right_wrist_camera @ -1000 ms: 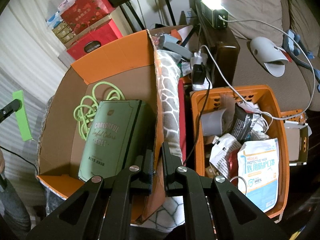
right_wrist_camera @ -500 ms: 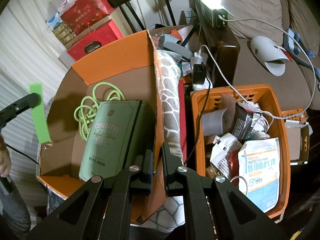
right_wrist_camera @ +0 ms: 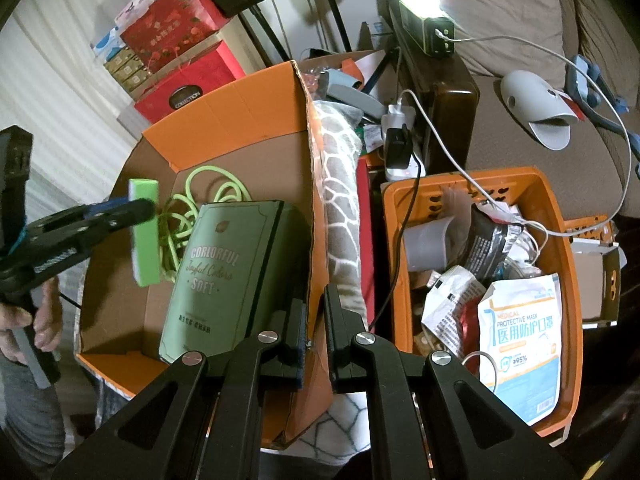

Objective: Organize objects
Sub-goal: 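Lower the power bank into the box and open the left gripper, then withdraw the left gripper from the box back over the bed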

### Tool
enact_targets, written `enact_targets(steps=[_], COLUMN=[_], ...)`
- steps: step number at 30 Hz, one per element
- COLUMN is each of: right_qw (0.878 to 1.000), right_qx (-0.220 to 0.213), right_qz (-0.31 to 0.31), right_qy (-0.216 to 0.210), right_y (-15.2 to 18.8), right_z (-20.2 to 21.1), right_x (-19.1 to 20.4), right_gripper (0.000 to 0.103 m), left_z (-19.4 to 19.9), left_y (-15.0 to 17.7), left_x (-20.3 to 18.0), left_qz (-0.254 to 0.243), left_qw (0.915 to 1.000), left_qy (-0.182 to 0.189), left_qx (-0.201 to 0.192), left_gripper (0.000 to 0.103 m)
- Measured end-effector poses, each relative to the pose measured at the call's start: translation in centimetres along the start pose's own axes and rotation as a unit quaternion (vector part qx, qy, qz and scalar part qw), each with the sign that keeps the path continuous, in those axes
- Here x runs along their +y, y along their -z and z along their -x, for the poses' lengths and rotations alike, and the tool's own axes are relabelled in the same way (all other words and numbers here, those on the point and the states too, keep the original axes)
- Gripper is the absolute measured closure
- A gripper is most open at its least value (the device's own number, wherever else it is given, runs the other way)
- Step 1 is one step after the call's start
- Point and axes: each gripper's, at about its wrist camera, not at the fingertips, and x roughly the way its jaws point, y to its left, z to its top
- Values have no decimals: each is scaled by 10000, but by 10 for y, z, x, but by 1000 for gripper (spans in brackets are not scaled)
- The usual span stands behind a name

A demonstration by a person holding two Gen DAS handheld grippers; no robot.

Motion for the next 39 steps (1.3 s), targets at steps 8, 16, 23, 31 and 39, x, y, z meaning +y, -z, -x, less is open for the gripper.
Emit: enact_targets(steps=[8, 16, 23, 31, 39], right_qw=[10000, 10000, 10000, 10000, 10000], right_qx=[3, -1, 2, 1, -2], right_qz=[7, 9, 5, 6, 3], right_qy=[-3, -7, -15, -16, -22], right_y=[0, 0, 1, 1, 1], right_z=[0, 0, 0, 0, 0], right_x=[-1, -1, -2, -3, -4], right_gripper=[96, 96, 96, 96, 96], left_z=[-20, 9, 41, 67, 90], left_y=[2, 5, 6, 13, 23], left_x=[-8, -8, -2, 5, 25], left_qz=[-117, -107, -118, -24, 291], left_qw=[9995, 9995, 9968, 9946, 9923], left_qy=[-202, -217, -453, -512, -503], left_qx=[222, -185, -646, -901, -1097], left_gripper=[80, 34, 9, 2, 2])
